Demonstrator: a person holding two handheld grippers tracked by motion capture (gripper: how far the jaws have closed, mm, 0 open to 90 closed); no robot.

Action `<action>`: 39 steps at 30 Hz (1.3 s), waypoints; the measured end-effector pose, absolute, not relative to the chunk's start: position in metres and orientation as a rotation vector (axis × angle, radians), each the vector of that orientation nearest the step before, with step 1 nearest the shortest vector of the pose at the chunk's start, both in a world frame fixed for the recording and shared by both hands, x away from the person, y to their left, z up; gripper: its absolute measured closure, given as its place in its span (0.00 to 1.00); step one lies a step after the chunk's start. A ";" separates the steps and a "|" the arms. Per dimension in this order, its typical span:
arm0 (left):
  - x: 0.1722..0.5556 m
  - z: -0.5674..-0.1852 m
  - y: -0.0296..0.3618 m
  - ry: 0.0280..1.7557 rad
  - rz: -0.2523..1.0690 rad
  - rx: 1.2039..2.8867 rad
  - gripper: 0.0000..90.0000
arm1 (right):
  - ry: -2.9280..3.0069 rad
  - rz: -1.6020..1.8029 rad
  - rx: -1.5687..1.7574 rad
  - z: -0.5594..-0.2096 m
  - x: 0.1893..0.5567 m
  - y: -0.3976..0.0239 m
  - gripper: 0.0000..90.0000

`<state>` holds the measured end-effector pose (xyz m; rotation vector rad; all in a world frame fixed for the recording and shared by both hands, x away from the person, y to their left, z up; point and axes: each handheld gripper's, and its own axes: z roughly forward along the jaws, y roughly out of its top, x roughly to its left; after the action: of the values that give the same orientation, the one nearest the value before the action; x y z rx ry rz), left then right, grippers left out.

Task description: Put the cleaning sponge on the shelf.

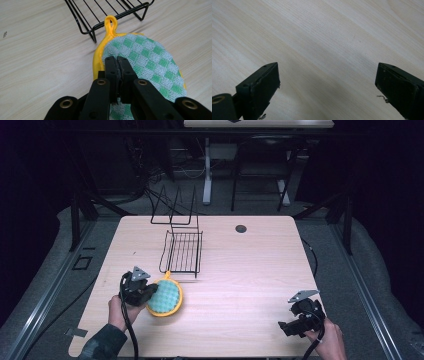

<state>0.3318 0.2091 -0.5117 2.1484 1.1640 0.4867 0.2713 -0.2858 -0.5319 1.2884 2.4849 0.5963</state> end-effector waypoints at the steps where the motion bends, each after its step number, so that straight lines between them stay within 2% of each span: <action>1: 0.332 -0.511 0.209 1.162 0.488 2.148 0.98 | 2.485 0.597 1.289 -0.532 0.271 -0.286 0.06; 39: 0.331 -0.479 0.211 1.115 0.502 2.074 0.98 | 2.478 0.606 1.283 -0.531 0.271 -0.286 0.06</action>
<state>0.3315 0.2111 -0.4788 2.0738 1.1152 0.5018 0.2715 -0.2856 -0.5309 1.2831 2.4776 0.6057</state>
